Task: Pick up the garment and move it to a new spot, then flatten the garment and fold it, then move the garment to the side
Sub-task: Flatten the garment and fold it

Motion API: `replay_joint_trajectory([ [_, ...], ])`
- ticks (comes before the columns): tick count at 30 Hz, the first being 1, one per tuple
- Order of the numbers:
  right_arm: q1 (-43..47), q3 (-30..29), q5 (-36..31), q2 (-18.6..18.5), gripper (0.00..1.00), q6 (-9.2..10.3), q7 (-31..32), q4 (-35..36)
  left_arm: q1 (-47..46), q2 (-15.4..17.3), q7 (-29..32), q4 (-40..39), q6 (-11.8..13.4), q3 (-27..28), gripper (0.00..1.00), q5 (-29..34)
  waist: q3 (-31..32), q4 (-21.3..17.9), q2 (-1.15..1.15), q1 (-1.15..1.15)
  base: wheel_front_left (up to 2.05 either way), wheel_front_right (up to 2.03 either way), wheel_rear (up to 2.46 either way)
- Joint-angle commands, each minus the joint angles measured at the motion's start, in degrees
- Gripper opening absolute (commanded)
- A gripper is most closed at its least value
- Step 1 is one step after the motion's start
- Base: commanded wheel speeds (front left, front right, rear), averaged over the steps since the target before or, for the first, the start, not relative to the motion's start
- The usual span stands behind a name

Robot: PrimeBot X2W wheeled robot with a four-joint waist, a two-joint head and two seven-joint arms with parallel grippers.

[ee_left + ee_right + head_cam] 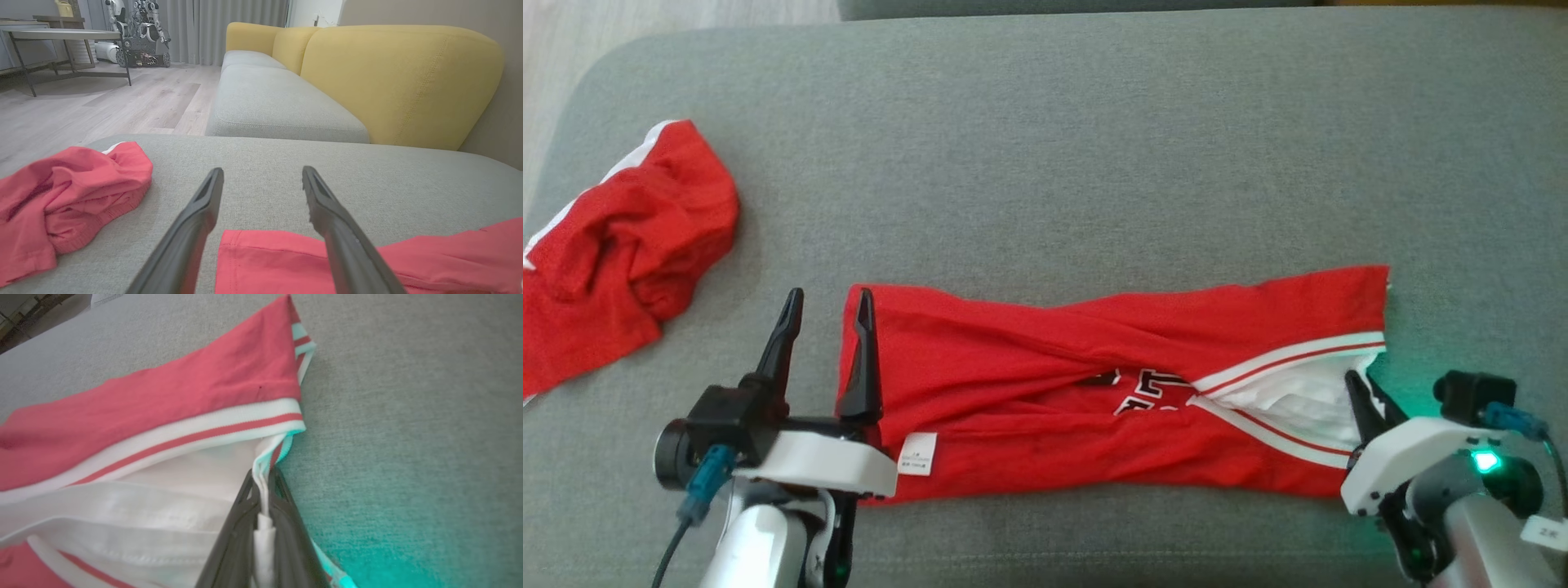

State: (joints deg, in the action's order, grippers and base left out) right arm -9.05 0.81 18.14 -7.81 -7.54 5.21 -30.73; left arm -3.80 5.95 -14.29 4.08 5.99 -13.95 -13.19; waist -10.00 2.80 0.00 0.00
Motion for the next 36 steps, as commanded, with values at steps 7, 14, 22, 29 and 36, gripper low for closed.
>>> replay_joint_trajectory([
  [7,-0.2,-5.37,-0.79,-3.5,0.0,0.05,3.13,4.25,-1.74,-0.39,-0.71,-2.23,-0.62,2.8,1.0,1.08,0.25,-1.29,0.0,0.0,0.0,0.0,0.0],
  [14,0.82,-12.46,-1.89,-6.33,0.0,0.05,5.67,8.51,-1.54,-0.81,-0.71,-2.46,-1.15,3.24,1.0,1.58,0.2,-2.19,0.0,0.0,0.0,0.0,0.0],
  [22,1.51,-8.98,-1.62,-5.45,0.0,0.05,8.65,20.6,-1.12,-1.25,-0.71,-2.3,-1.72,3.97,1.0,1.76,1.0,-3.57,0.0,0.0,0.0,0.0,0.0],
  [29,0.89,2.14,-1.81,-2.52,0.0,0.05,15.33,37.6,-0.94,-1.68,-0.71,-1.83,-2.42,3.8,1.0,1.86,2.33,-3.73,0.0,0.0,0.0,0.0,0.0],
  [36,-2.23,18.66,1.16,3.17,0.0,0.05,16.64,36.77,-1.49,-2.07,-0.71,-1.74,-2.84,3.56,1.0,2.1,1.89,-1.05,0.0,0.0,0.0,0.0,0.0],
])
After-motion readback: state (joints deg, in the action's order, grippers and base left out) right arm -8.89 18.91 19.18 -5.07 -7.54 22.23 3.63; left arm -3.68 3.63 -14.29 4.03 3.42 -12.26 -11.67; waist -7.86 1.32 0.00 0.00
